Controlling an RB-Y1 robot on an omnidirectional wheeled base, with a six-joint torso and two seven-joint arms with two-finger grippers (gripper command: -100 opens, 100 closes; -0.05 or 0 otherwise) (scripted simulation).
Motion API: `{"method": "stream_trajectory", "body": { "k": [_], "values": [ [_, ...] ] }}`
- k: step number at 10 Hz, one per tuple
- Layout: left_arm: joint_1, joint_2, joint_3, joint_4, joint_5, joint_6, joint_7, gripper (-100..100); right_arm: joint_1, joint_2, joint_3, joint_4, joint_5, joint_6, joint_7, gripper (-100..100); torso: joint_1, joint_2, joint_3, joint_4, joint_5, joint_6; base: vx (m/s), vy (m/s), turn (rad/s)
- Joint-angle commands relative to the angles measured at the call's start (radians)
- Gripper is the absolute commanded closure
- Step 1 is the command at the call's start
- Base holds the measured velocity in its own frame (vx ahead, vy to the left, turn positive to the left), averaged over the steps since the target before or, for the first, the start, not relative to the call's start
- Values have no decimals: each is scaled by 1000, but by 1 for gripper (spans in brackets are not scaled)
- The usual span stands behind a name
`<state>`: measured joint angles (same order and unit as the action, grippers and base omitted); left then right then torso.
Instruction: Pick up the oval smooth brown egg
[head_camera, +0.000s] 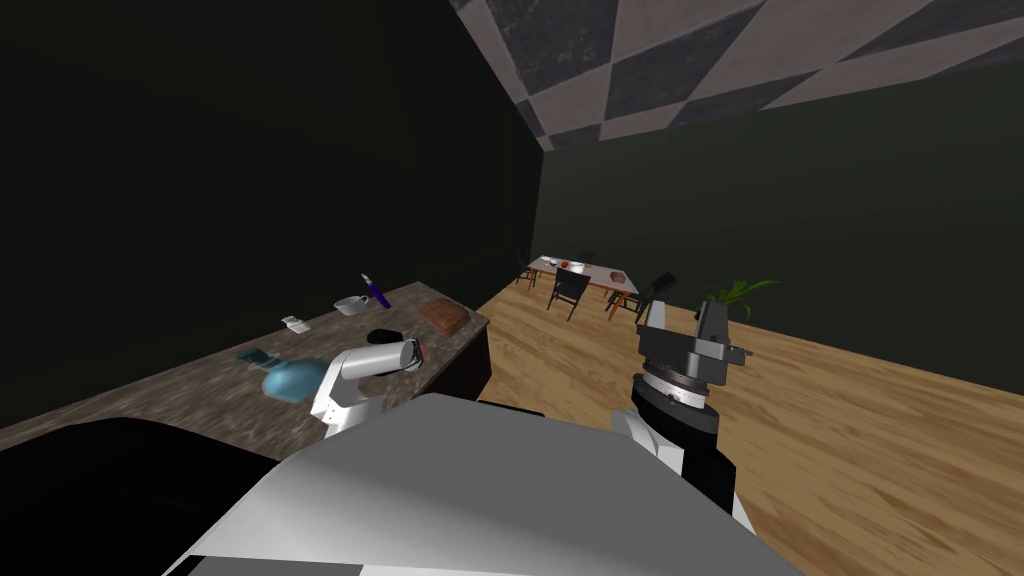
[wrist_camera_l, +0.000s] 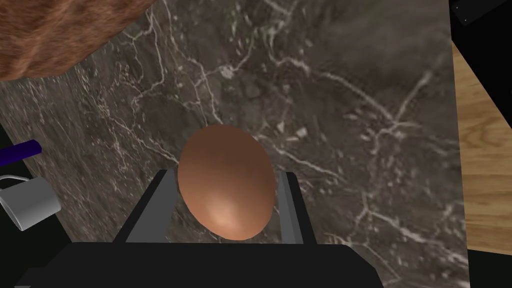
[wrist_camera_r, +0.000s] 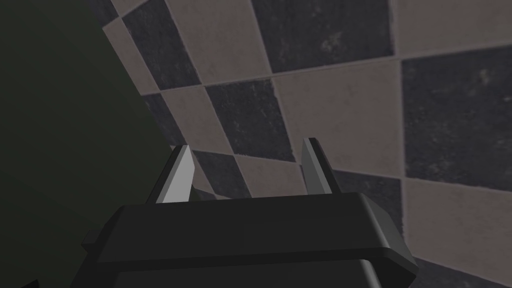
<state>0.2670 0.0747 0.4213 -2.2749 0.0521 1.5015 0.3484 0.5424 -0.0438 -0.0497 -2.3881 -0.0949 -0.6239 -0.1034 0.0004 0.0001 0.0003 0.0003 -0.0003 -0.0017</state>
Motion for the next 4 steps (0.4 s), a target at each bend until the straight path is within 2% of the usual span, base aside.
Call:
{"method": "stream_trajectory", "body": {
  "k": [1,2,3,4],
  "values": [
    [2,0,1,-28,0,30,4,100,0,0,0,0,0,0,0,0,0,0,0,0,0,0,-12,-1,-14],
    [5,0,2,-46,2,46,5,100,0,0,0,0,0,0,0,0,0,0,0,0,0,0,-11,-3,-13],
    [7,-1,1,-36,2,31,3,100,0,0,0,0,0,0,0,0,0,0,0,0,0,0,0,0,0],
    [7,-1,2,-38,2,35,3,0,0,0,0,0,0,0,0,0,0,0,0,0,0,0,0,0,0]
  ]
}}
